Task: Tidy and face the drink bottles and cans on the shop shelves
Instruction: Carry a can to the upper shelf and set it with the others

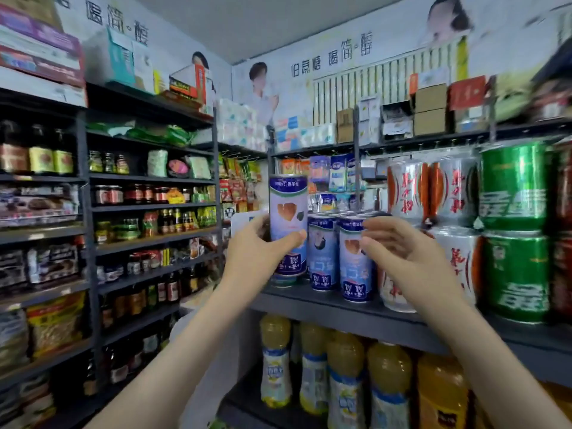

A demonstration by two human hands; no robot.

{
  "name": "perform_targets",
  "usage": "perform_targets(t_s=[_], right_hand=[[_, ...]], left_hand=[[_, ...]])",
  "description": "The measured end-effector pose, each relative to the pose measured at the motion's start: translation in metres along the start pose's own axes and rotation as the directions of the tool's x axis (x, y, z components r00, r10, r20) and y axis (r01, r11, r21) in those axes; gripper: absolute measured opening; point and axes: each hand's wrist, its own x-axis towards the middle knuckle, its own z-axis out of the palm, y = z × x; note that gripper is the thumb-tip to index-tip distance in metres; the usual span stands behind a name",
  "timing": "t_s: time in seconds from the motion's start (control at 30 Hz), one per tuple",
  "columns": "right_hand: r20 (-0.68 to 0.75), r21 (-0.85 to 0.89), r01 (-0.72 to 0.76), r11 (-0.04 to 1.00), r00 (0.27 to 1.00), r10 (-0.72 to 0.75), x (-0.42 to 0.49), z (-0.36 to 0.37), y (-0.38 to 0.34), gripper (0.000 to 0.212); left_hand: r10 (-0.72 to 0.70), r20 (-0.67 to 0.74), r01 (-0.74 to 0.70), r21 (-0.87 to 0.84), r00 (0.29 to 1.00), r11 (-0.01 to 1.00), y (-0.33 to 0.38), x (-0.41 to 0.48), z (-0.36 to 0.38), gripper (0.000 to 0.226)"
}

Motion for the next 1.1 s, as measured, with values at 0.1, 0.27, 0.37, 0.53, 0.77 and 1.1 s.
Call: perform_targets(t_s=[0.1, 0.27, 0.37, 0.53, 0.77, 1.1], right_hand=[[-0.103, -0.064, -0.001, 0.998, 0.995, -0.006, 0.003, -0.001, -0.002, 0.016], [-0.221, -0.233, -0.05, 0.971, 0.975, -0.003, -0.005, 0.006, -0.001, 0.016], [-0.227, -0.288, -0.07, 0.955, 0.974, 0.003, -0.007, 0.014, -0.005, 0.016], [-0.128, -0.271, -0.104, 0.957, 0.989, 0.072, 0.013, 0.034, -0.024, 0.029], [-0.165, -0.306, -0.102, 0.946, 0.985, 0.052, 0.022, 0.063, -0.021, 0.031], [-0.225, -0.297, -0.2, 0.934, 0.965, 0.135, 0.002, 0.077, 0.008, 0.027]], left_hand=[[0.004, 0.071, 0.001, -0.062, 0.997, 0.998, -0.014, 0.019, 0.005, 0.029], [-0.061, 0.114, 0.068, -0.06, 0.992, 0.996, -0.051, 0.028, 0.016, 0.037], [-0.06, 0.138, 0.068, -0.057, 0.989, 0.996, -0.059, 0.029, 0.018, 0.038], [0.077, 0.228, -0.047, -0.132, 0.971, 0.99, -0.038, 0.038, 0.019, 0.032], [0.259, 0.308, -0.227, -0.136, 0.915, 0.964, -0.024, 0.013, 0.025, 0.037], [0.244, 0.038, -0.247, 0.161, 0.969, 0.955, -0.083, 0.027, -0.021, 0.041]])
